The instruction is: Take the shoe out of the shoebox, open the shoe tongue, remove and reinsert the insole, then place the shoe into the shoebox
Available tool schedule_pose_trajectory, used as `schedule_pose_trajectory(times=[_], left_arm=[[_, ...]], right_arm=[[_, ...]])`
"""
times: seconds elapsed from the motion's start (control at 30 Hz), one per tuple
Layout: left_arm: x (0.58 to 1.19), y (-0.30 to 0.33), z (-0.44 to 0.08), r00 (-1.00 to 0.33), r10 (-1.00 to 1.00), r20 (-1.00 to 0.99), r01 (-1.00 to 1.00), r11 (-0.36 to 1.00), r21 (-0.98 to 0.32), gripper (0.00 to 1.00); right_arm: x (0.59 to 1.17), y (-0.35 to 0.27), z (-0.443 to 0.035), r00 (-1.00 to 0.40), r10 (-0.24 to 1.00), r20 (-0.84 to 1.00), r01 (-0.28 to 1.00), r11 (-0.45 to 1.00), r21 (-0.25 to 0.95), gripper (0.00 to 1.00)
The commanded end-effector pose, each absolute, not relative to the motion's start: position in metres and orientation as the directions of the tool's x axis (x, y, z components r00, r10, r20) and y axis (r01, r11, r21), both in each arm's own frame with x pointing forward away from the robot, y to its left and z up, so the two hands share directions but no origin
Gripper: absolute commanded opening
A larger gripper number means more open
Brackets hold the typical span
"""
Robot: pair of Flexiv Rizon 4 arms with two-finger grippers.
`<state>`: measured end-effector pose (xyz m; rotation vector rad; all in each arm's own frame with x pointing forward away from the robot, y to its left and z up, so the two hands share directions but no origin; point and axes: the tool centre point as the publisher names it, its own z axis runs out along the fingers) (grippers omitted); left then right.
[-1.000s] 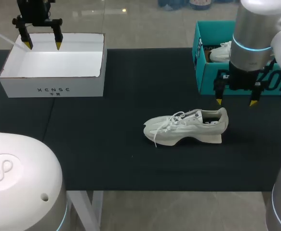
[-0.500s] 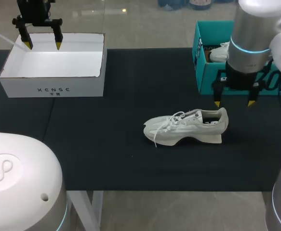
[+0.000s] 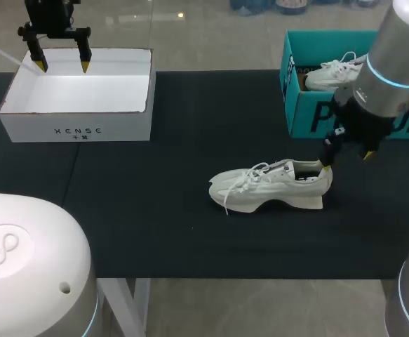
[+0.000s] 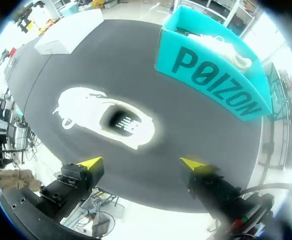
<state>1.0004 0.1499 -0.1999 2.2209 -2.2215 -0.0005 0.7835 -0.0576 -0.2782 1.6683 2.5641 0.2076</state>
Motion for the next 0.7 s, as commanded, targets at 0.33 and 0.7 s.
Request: schedule_pose_trajectory(times=[0.33,0.7], left_arm=[[1.0,0.1499,-0.2,0.0,-1.0,0.0,-1.0,0.0,0.0,1.0],[1.0,0.1499,-0.2,0.0,-1.0,0.0,-1.0,0.0,0.0,1.0]], right_arm=[[0.7754,-0.0824,-0.2707,-0.912,0.391,0.123,0.409,0.85,0.332,1.0],[0.7754,-0.0824,-0.2707,-0.912,0.391,0.123,0.409,0.85,0.332,1.0]])
